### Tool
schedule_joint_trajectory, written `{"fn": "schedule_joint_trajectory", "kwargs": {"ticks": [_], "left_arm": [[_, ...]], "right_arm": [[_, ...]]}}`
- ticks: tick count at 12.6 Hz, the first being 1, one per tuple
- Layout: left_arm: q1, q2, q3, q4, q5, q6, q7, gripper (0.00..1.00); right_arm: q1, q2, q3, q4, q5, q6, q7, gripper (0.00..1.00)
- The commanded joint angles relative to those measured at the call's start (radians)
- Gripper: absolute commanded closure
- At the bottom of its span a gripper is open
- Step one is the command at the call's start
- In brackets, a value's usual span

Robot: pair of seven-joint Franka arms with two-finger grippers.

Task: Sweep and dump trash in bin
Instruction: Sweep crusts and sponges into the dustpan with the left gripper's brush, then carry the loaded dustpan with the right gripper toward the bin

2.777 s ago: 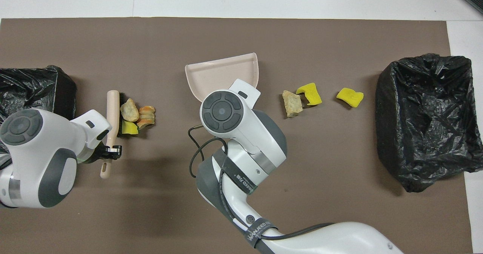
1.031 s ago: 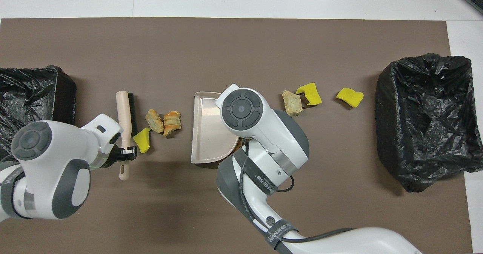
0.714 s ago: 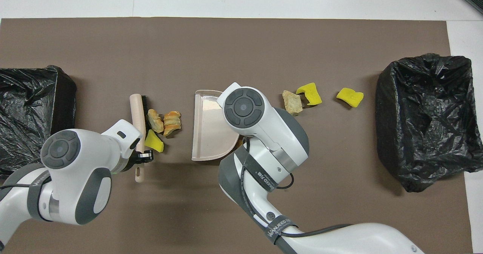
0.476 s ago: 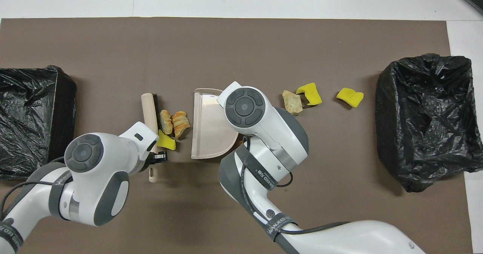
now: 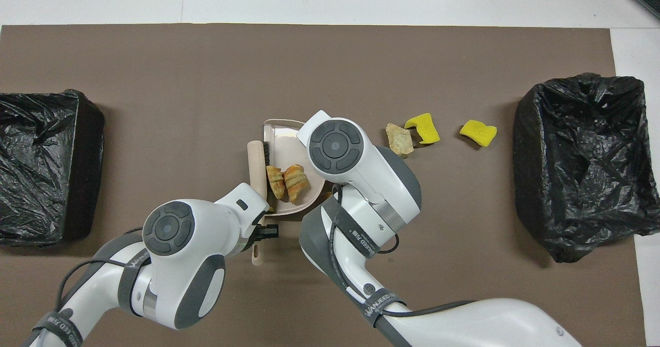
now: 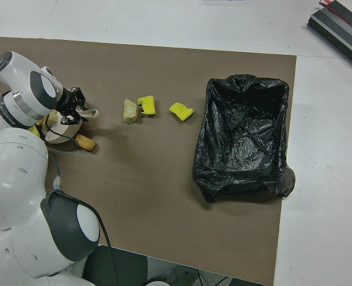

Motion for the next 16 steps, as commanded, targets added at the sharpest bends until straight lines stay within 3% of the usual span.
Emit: {"fn": "schedule_joint_trajectory", "kwargs": {"ticks": [1,2,7,10,13,16], "left_arm": [[0.0,-0.012,0.022,0.09,-0.092,-0.092,-0.003,1.0],[0.009,-0.006,0.025,0.126,-0.145,-0.117,-0.026,1.0],[0.147,-0.002,0.027,0.169,-0.15,-0.111,-0.055,1.0],[0.151,-0.004,0.022,0.154,-0.174,-0.062,-0.148,1.0],[0.163,-0.074,0.028,0.071,-0.168,-0.196,-0.121,1.0],[0.17,-0.075,0.028,0.08,-0.072,-0.261,-0.094,1.0]], "right_arm": [[-0.024,0.002,0.009,-0.006,-0.018,0.035,0.001,1.0],[-0.025,0.004,0.009,-0.006,-0.018,0.047,-0.002,1.0],[-0.042,0.001,0.009,-0.003,-0.017,0.047,-0.013,1.0],[-0.041,-0.001,0.009,-0.005,-0.017,0.047,-0.011,1.0],[-0.041,-0.001,0.011,-0.005,-0.015,0.047,-0.01,1.0],[-0.079,-0.005,0.012,0.001,0.005,0.08,-0.011,1.0]]}}
